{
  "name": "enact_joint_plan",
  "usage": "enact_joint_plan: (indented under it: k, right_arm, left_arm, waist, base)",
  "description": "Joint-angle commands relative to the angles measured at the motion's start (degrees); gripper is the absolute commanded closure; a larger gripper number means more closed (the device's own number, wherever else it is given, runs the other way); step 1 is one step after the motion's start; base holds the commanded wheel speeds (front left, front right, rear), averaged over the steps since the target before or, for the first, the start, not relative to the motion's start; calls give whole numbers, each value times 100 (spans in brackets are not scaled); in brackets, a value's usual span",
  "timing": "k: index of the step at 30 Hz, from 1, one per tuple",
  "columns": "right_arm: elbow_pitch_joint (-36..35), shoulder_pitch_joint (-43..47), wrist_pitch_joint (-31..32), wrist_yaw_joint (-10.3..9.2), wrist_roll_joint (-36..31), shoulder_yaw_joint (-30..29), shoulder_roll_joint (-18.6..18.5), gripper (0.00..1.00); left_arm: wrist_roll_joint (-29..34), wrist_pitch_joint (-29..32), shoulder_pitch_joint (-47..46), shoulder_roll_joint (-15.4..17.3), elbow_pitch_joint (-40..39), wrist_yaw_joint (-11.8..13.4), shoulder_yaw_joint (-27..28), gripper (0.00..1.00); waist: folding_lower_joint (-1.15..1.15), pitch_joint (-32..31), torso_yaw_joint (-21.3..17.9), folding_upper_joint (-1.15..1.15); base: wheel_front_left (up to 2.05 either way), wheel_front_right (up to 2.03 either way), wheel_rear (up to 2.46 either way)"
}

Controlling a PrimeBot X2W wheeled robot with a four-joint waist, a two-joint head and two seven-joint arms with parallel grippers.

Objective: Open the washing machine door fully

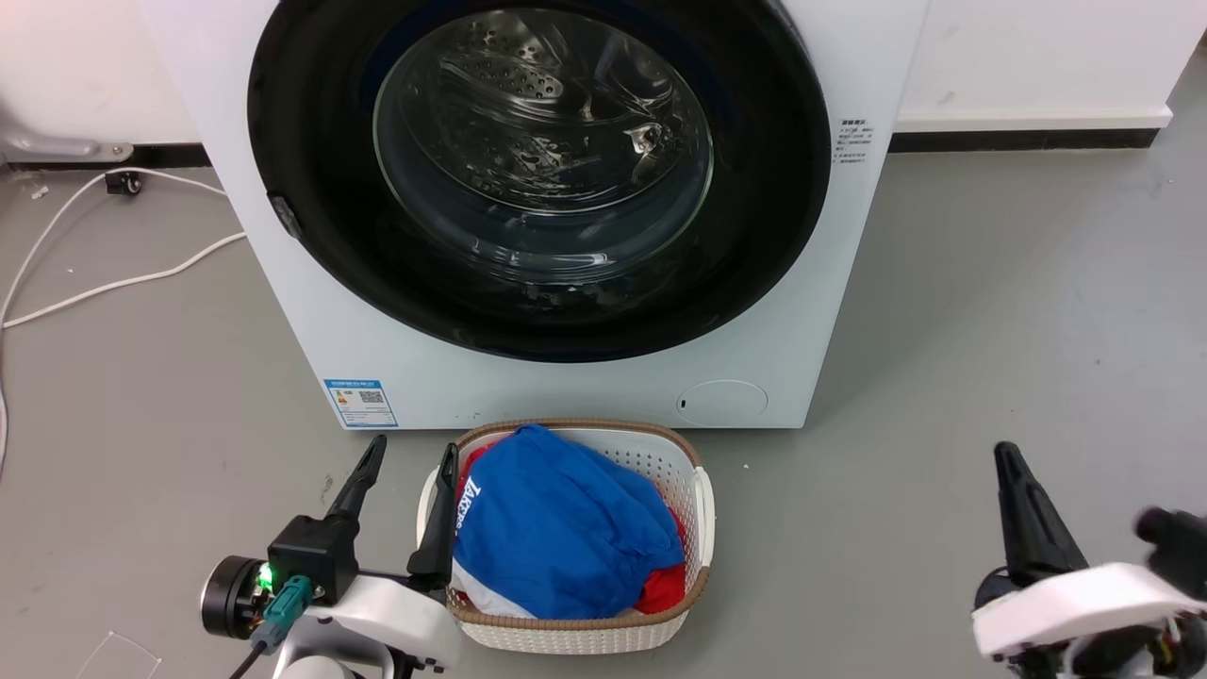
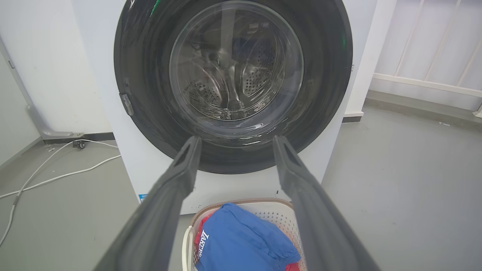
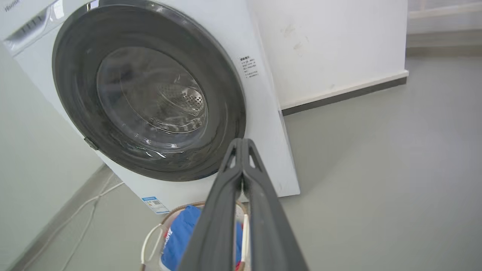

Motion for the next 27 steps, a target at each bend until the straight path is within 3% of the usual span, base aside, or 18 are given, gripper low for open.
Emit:
enact_joint_plan:
  k: [1,8,11,14,17,22,27]
  right_arm:
    - [55,20,13,1,382,-14,14,100]
    - [597,-326,106,1,5221,-197,11,100]
    - [726,-538,225,1,6669,-460,7,100]
    - [911,-805,415,1,7475,-806,-37,100]
    - [1225,-1158,548,1,7953,-1042,-326,100]
    - [1946,-1977,673,1,8363,-1064,-1073,100]
    - [2820,-2948,839,1,8472,-700,-1942,100]
  left_arm:
    - [15,-15,-33,-12,2,2,5,0]
    - [-26,-15,-9,-68,-64,-9,94,0]
    - [-5,-15,1,-87,-76,-14,121,0]
    - [13,-15,-2,-100,-79,-16,154,0]
    - [36,-15,-17,-119,-92,-18,166,0]
    - [49,-15,-130,-148,-169,-20,161,0]
    - [67,-15,-297,-174,-230,-51,111,0]
  waist:
    - [0,-8,6,0]
    - [0,-8,37,0]
    - [0,11,35,0]
    - [0,37,30,0]
    - [0,72,32,0]
    - [0,264,73,0]
    - [0,496,202,0]
  base:
    - [0,0,0]
    - [0,0,0]
    - [0,0,0]
    - [0,0,0]
    - [0,0,0]
    - [0,0,0]
    - [0,0,0]
